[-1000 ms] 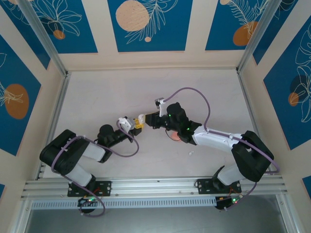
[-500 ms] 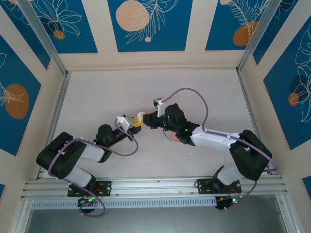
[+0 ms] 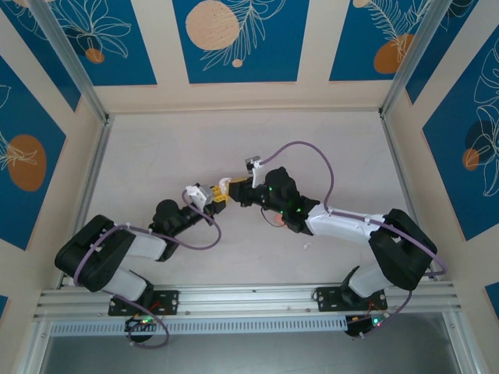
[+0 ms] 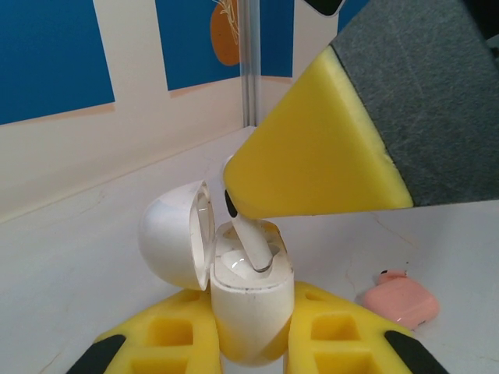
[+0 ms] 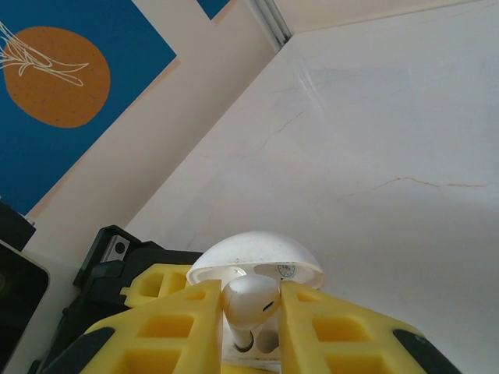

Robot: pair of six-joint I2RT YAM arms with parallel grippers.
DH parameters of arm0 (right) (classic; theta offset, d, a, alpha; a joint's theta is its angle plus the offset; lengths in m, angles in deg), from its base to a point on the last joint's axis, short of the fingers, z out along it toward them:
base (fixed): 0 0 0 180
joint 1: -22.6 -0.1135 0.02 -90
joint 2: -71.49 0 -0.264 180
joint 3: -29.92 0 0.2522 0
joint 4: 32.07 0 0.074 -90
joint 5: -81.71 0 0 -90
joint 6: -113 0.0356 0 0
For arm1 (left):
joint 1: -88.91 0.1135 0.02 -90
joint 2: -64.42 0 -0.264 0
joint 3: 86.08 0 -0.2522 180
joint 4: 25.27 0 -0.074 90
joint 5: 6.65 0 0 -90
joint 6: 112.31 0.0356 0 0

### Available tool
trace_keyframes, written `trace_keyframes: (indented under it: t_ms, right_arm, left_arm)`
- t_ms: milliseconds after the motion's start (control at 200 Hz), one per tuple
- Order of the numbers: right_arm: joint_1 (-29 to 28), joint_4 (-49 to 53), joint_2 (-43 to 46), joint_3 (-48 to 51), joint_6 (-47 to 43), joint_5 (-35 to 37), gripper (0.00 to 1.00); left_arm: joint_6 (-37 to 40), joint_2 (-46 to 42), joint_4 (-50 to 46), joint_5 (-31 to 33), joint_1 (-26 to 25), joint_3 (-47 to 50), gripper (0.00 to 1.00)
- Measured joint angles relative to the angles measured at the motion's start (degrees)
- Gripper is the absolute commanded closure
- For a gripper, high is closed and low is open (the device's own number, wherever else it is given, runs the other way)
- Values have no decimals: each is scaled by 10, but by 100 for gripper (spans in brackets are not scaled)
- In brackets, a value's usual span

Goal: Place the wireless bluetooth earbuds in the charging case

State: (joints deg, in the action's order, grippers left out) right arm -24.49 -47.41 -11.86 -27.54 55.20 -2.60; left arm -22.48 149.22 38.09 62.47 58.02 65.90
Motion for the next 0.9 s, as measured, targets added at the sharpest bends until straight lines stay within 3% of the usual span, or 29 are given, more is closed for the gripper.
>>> trace_keyframes:
  t_ms: [420,740,900]
  right_arm:
    - [-16,25,7,1,-42,27,71]
    - [-17,32,14,0,-50,20,45]
    - [-9,40,30,1,-48,2,41]
  left_arm:
    - [0,0,-3,1,0,0,88]
    - [0,0,-9,0,0,0,87]
    - [1,-7,-2,-1,0,0,87]
